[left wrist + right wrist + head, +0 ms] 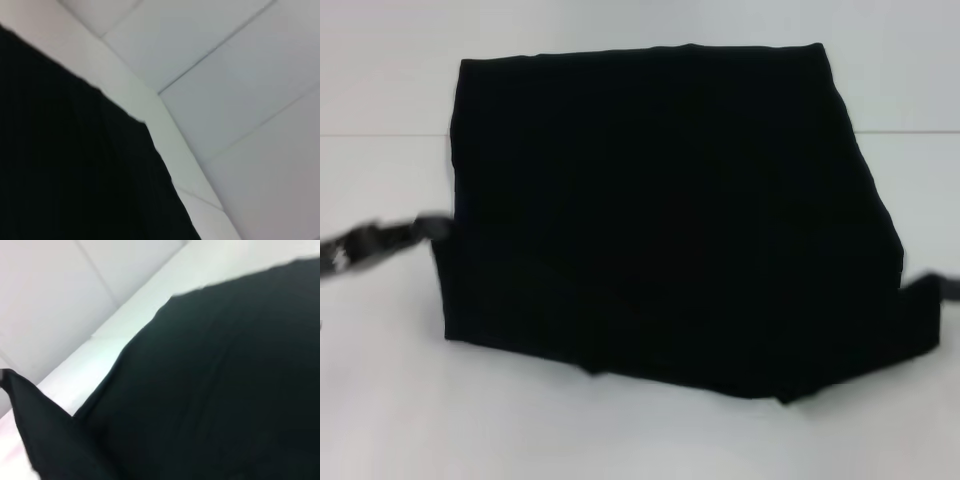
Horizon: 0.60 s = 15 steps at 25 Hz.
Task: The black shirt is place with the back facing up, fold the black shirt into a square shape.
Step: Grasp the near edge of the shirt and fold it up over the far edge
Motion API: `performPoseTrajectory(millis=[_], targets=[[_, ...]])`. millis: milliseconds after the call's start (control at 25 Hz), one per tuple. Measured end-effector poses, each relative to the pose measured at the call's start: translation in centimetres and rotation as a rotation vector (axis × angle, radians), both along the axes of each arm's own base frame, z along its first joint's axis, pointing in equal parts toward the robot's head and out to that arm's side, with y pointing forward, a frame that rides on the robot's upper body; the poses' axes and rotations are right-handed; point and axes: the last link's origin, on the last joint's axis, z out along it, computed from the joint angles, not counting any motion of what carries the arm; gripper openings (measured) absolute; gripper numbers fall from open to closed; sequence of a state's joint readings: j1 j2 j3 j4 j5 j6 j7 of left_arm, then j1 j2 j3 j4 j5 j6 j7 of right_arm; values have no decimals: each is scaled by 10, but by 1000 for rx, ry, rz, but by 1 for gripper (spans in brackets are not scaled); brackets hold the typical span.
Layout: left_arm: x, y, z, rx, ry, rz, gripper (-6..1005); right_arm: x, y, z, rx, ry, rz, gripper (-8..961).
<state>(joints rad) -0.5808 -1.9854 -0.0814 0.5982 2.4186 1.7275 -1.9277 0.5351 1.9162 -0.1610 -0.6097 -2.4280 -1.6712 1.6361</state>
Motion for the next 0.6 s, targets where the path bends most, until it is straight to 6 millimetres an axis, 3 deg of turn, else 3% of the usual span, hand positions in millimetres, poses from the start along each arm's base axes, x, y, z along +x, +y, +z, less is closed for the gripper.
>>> performPoseTrajectory(millis=[120, 280, 320, 400, 600], targets=[[18, 49, -6, 58, 61, 5, 67, -13, 36, -4, 63, -34, -7, 66], [32, 92, -12, 140, 162, 47, 81, -26, 78, -12, 165, -80, -48, 66], [34, 100, -13, 158, 186, 56, 85, -32, 97, -16, 212, -107, -71, 66], [38, 119, -17, 214, 261, 82, 92, -36, 105, -19, 232, -122, -81, 66], [42, 136, -20, 292, 329, 102, 109, -58, 143, -29, 320, -199, -104, 66]])
